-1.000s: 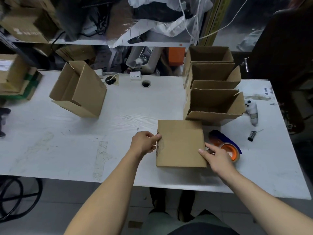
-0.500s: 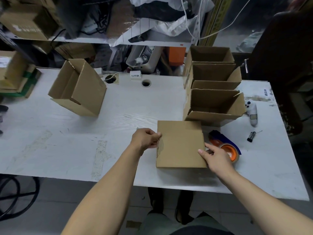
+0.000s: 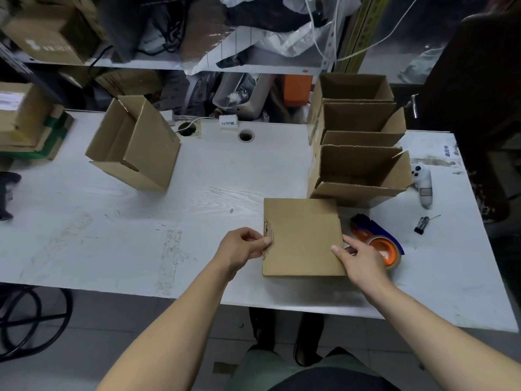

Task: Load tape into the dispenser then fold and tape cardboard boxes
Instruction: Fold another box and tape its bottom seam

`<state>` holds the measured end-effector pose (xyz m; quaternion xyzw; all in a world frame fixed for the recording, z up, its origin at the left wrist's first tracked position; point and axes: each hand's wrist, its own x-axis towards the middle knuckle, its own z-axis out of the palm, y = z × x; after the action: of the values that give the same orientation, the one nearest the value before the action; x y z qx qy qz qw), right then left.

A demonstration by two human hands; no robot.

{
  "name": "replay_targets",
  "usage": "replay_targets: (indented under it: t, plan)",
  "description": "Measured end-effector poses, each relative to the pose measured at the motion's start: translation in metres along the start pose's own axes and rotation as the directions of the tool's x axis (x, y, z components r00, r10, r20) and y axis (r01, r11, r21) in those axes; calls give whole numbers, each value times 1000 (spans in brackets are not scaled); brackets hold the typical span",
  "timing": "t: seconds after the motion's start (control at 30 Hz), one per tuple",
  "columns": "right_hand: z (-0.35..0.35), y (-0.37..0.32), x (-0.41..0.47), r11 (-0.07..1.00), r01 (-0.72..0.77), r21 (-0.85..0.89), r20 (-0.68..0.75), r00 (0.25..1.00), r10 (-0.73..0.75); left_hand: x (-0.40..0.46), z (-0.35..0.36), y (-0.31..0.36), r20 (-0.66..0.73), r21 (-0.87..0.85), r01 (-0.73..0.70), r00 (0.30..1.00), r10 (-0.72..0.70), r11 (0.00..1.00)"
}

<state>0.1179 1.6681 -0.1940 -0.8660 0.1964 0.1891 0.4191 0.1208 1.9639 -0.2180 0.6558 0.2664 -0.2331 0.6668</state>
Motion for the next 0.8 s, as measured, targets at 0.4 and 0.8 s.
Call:
replay_targets:
  t: [0.4, 0.8]
  plan:
    - [10, 3, -6, 997, -38, 71, 64, 997, 33, -32, 4, -27, 20, 16, -62, 998, 61, 998]
    - [22, -2, -12, 957, -88, 278, 248, 969, 17, -86, -7, 24, -31, 48, -103, 994, 104, 994]
